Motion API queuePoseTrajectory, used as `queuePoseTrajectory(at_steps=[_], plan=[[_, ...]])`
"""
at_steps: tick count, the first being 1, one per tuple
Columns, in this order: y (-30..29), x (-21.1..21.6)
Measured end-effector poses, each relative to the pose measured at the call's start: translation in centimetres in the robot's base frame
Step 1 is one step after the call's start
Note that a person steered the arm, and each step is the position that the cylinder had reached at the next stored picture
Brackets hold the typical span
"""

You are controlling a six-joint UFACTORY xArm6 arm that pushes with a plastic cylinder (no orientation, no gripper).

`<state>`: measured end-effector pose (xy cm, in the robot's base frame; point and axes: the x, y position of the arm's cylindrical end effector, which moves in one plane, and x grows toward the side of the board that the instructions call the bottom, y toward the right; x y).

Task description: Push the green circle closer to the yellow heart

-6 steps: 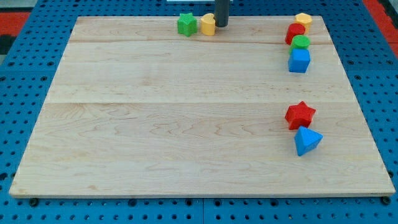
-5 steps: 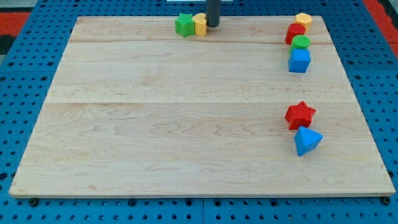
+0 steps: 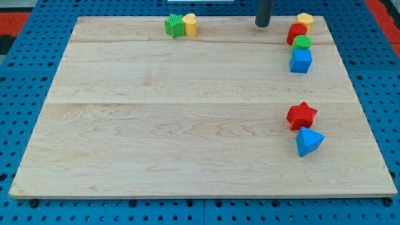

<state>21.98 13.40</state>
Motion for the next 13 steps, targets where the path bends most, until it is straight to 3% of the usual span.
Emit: queuePoseTrajectory(at_steps=[2,3,5,8,9,13], plan=[[-0.4,14.0],[0.6,17.9],[16.7,16.3],[15.2,10.8],[11.6,10.7],[7.4,7.1]])
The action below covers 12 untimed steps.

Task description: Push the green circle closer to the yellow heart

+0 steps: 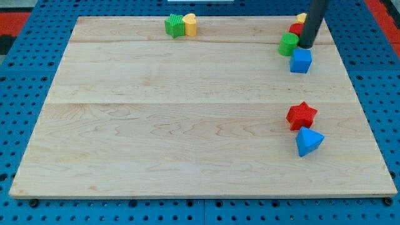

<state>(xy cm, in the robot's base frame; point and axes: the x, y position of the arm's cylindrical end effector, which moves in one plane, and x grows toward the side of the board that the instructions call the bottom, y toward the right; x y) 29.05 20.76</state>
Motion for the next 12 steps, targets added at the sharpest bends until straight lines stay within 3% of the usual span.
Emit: queuePoseTrajectory(at_steps=[4,12], plan=[[-12.6,-0.1],[-25.1,2.3]])
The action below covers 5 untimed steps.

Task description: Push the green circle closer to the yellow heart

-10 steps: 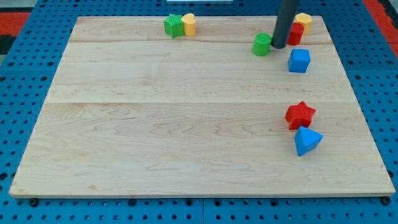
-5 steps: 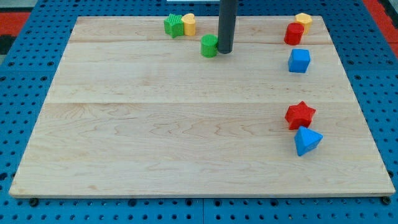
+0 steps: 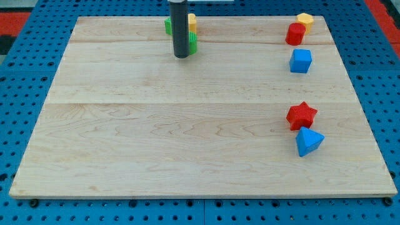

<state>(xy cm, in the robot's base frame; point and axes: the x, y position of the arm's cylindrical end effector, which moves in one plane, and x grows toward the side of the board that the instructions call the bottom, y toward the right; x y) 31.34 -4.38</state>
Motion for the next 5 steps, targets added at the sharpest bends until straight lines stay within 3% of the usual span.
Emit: queuePoseTrajectory(at_steps=[3,5], plan=[[0.9,-2.2],[2.6,-1.0]])
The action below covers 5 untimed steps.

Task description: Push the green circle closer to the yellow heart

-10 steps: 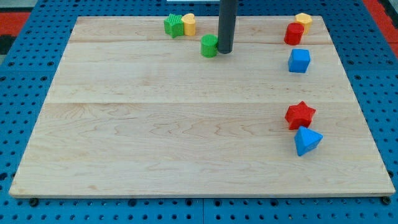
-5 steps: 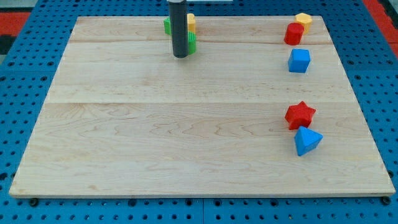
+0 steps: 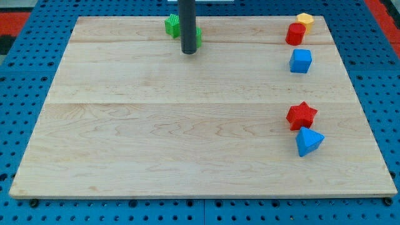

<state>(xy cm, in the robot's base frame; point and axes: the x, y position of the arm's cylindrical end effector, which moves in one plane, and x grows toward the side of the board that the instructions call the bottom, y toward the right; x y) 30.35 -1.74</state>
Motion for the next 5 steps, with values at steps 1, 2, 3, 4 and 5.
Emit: queuePoseTrajectory(at_steps=[1,2,3,4,5], plan=[[0.1,-0.3],[-0.7,-1.2],[-0.8,-2.2],[-1.4,-2.2],[3.4,-3.3]])
